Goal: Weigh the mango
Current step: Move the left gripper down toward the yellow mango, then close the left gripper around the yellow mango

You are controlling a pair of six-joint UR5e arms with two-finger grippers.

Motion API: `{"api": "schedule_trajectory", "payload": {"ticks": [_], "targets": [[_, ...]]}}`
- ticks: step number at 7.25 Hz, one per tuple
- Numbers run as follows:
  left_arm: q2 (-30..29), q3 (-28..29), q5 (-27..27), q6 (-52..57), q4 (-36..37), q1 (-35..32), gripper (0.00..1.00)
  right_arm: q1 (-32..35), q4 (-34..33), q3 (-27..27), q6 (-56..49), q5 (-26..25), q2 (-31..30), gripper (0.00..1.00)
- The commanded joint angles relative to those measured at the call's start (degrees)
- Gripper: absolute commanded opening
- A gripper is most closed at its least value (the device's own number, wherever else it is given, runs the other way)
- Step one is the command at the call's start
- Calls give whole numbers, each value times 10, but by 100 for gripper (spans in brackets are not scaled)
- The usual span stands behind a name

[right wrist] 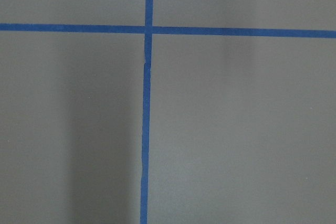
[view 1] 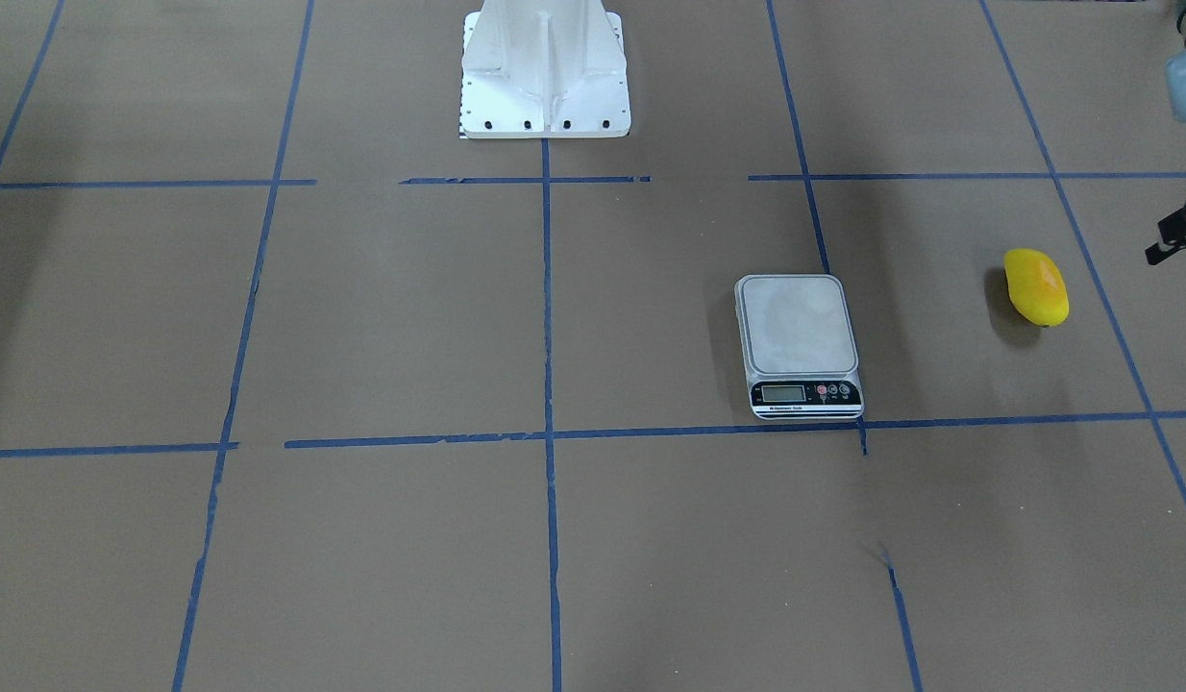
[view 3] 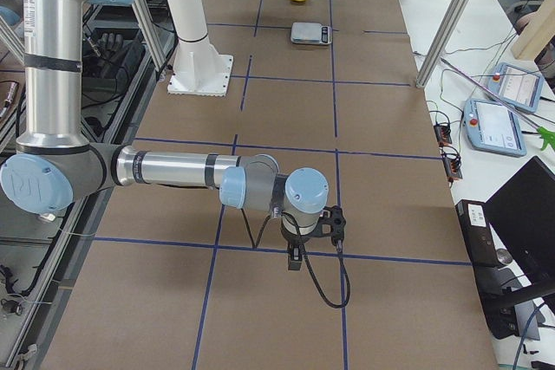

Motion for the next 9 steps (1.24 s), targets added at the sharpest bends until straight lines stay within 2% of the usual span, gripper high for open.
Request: {"api": "schedule_trajectory", "payload": {"ticks": [1,2,6,7,8,9], "targets": [[1,12,40,-141,-94,89,100,0,0,0,0,0,0,100],[0,23,58,-150,-99,104,100,0,0,0,0,0,0,100],[-5,70,61,-152,-113,165,100,0,0,0,0,0,0,100],[-5,71,59,-152,-113,166,89,0,0,0,0,0,0,100],[-6,68,54,-155,-113,166,34,0,0,0,0,0,0,100],[-6,64,54,-156,-112,166,0,0,0,0,0,0,0,100]]}}
